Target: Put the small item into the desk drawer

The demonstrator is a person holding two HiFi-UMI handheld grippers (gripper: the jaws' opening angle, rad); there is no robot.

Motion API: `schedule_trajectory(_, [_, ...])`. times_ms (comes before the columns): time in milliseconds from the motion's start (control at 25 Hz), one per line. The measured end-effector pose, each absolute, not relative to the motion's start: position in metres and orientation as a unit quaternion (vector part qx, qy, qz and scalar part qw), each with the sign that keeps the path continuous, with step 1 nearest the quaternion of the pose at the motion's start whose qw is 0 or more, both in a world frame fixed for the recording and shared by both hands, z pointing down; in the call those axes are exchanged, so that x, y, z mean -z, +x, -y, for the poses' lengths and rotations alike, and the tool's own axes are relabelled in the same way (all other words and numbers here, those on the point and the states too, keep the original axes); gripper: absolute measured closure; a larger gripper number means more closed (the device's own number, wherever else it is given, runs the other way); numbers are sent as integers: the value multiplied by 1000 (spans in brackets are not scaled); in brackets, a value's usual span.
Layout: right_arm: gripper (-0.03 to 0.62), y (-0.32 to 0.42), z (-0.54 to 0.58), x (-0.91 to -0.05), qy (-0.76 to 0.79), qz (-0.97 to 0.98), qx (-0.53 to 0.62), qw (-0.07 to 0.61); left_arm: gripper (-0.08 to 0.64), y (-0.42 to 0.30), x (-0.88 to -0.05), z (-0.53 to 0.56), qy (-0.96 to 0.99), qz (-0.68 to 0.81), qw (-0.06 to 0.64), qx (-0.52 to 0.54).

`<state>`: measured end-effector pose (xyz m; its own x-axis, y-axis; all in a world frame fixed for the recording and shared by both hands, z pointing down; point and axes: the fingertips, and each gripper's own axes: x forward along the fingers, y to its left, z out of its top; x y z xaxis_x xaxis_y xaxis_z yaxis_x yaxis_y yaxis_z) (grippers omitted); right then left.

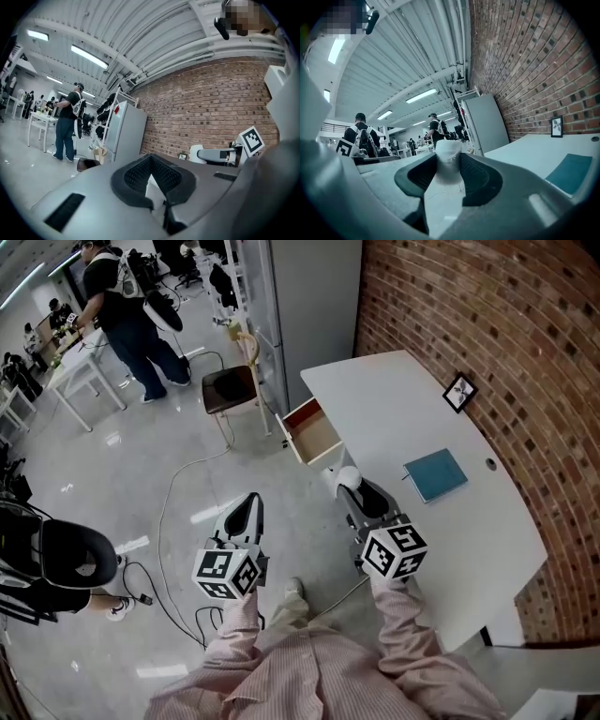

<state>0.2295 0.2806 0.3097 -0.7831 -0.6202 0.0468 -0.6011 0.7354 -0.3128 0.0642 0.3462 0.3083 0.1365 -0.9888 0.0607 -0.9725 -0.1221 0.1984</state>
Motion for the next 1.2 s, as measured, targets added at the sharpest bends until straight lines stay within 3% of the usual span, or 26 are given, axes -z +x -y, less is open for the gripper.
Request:
schedule_trajectory(440, [440, 152, -195, -321, -353, -919, 175, 16, 560, -16, -317, -253, 761, 635, 120, 47])
schedule_trajectory(1200, [440, 87, -89, -363, -358, -913, 197, -13, 560, -77, -357, -151, 759, 629, 161, 45])
